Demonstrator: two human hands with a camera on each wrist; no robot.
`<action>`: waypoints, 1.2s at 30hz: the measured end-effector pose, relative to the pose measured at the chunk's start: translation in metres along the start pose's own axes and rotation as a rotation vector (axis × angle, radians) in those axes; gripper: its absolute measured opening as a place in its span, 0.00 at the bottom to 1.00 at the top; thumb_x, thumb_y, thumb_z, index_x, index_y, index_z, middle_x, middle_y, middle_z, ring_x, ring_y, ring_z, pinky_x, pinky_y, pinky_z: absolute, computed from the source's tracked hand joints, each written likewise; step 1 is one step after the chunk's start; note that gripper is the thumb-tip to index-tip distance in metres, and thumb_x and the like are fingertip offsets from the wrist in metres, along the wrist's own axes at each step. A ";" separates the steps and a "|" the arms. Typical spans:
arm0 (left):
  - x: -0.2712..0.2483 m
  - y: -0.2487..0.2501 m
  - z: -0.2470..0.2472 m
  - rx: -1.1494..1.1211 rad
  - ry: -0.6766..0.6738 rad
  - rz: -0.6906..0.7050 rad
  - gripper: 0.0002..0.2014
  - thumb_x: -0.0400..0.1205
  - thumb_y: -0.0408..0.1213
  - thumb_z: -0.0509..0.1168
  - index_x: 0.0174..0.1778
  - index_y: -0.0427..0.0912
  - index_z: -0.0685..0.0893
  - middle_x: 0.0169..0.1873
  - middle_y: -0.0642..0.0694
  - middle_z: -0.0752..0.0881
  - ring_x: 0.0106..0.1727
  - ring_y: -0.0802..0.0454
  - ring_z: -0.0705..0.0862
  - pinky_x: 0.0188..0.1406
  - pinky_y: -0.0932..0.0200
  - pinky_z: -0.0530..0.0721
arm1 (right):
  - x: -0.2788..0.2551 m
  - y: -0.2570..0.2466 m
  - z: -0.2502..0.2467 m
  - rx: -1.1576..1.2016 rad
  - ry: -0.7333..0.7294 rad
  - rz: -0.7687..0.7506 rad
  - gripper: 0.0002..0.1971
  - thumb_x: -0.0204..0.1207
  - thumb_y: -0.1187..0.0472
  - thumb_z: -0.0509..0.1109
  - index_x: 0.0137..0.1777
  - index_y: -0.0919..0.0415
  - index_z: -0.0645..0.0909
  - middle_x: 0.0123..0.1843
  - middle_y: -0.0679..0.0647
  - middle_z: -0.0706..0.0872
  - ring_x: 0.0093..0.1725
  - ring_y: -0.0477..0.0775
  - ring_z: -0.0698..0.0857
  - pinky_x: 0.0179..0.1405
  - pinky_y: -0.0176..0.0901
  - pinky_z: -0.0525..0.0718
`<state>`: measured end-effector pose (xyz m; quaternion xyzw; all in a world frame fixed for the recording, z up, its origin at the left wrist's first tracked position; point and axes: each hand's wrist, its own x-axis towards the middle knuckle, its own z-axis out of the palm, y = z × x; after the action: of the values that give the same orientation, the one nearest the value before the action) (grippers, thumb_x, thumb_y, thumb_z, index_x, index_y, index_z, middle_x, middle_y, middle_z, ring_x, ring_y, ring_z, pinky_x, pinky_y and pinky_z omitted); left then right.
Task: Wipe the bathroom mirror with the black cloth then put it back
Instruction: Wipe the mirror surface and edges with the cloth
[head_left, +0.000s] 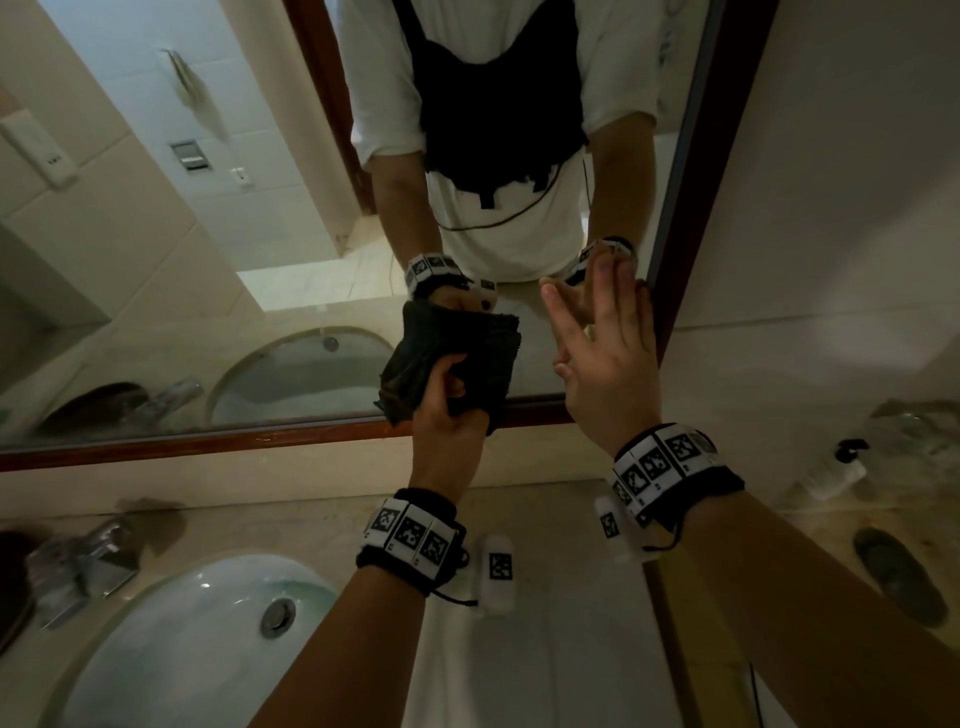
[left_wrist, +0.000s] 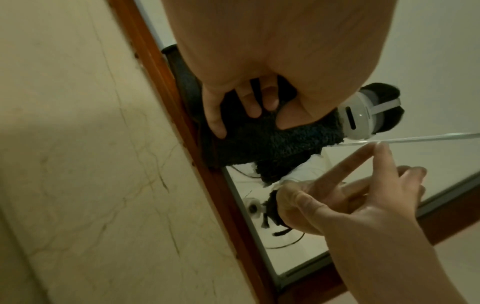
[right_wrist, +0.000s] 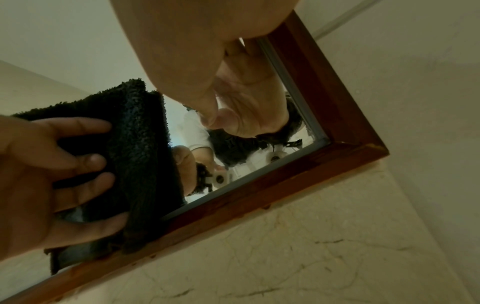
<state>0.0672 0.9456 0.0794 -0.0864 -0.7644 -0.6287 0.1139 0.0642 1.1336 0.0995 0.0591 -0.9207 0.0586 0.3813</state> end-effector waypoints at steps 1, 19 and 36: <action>-0.001 -0.001 0.003 -0.022 0.022 -0.009 0.31 0.72 0.12 0.64 0.64 0.49 0.76 0.49 0.50 0.79 0.48 0.66 0.79 0.47 0.72 0.80 | 0.000 0.000 0.000 0.001 -0.003 0.002 0.50 0.68 0.64 0.79 0.87 0.49 0.56 0.87 0.65 0.42 0.87 0.69 0.43 0.86 0.62 0.44; 0.002 -0.015 -0.003 0.001 0.068 0.045 0.31 0.70 0.22 0.63 0.62 0.60 0.76 0.51 0.45 0.80 0.51 0.49 0.80 0.53 0.55 0.84 | 0.000 0.003 -0.001 -0.044 -0.060 0.029 0.50 0.70 0.58 0.79 0.87 0.46 0.54 0.88 0.63 0.42 0.87 0.65 0.39 0.86 0.54 0.37; -0.002 -0.014 0.012 -0.016 0.042 0.060 0.29 0.70 0.28 0.64 0.64 0.59 0.77 0.63 0.46 0.80 0.63 0.51 0.80 0.63 0.42 0.84 | -0.001 0.001 0.007 -0.073 -0.049 0.032 0.53 0.69 0.57 0.80 0.88 0.46 0.49 0.88 0.66 0.43 0.87 0.68 0.40 0.86 0.60 0.39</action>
<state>0.0649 0.9545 0.0638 -0.0969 -0.7538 -0.6328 0.1482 0.0599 1.1339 0.0942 0.0319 -0.9321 0.0294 0.3596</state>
